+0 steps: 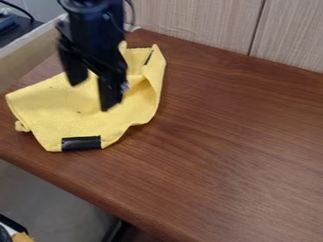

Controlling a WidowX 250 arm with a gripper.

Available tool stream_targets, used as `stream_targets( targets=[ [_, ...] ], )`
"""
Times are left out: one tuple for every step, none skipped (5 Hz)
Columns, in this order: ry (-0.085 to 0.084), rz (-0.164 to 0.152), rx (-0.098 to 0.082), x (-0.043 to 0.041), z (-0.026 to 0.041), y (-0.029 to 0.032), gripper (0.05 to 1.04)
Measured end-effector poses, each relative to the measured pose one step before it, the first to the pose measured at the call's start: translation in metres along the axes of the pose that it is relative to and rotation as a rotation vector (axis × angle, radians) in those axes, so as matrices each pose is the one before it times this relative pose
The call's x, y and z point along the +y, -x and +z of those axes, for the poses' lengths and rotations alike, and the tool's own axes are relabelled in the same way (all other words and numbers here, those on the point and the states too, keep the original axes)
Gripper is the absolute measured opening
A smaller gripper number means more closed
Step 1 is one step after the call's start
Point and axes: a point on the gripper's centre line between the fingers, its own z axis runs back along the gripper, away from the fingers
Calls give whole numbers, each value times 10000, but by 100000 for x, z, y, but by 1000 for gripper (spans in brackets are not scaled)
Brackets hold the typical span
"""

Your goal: Unfold the cloth

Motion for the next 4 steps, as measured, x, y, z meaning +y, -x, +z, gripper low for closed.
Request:
stream_targets(
  targets=[
    [522,-838,-221,-1077,-2172,-1089,1000],
    [228,-455,218,-500,-2215,-829,1000],
    [16,26,443,276,-1782,22,1000],
    [-46,10,126,322,-864,-392,957]
  ],
)
